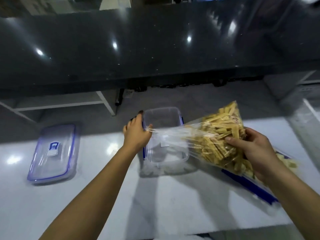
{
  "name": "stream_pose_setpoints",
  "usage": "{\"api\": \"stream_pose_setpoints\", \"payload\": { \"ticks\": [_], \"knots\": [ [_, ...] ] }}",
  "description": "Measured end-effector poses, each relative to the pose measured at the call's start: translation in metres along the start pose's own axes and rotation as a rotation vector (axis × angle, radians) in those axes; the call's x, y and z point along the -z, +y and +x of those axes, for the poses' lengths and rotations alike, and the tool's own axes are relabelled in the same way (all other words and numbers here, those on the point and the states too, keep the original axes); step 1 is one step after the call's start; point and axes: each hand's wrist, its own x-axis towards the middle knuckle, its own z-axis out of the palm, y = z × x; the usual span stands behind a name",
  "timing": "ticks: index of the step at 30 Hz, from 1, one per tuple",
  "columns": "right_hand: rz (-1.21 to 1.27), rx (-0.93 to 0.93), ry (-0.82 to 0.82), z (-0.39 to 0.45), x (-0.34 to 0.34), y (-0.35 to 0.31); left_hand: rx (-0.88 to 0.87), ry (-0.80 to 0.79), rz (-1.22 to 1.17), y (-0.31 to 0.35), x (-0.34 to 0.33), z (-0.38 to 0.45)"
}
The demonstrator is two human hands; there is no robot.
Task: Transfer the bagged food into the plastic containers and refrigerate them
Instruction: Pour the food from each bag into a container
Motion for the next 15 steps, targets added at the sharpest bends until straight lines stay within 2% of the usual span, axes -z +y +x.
{"api": "stream_pose_setpoints", "payload": {
  "ticks": [4,7,10,15],
  "knots": [
    [0.022,0.027,0.102,-0.01,-0.008,0.0,0.012,-0.042,-0.058,-0.007,-0.01,-0.001],
    [-0.077,0.076,0.14,-0.018,-0.021,0.011,-0.009,-0.06,-0.054,-0.012,-0.011,0.002],
    [-0.071,0.066,0.196,-0.021,-0.032,0.019,-0.067,-0.068,-0.027,-0.018,-0.01,0.001],
    [-0.153,0.176,0.273,-0.038,-0.046,0.012,-0.117,-0.118,-0.05,-0.031,-0.011,-0.01]
  ]
}}
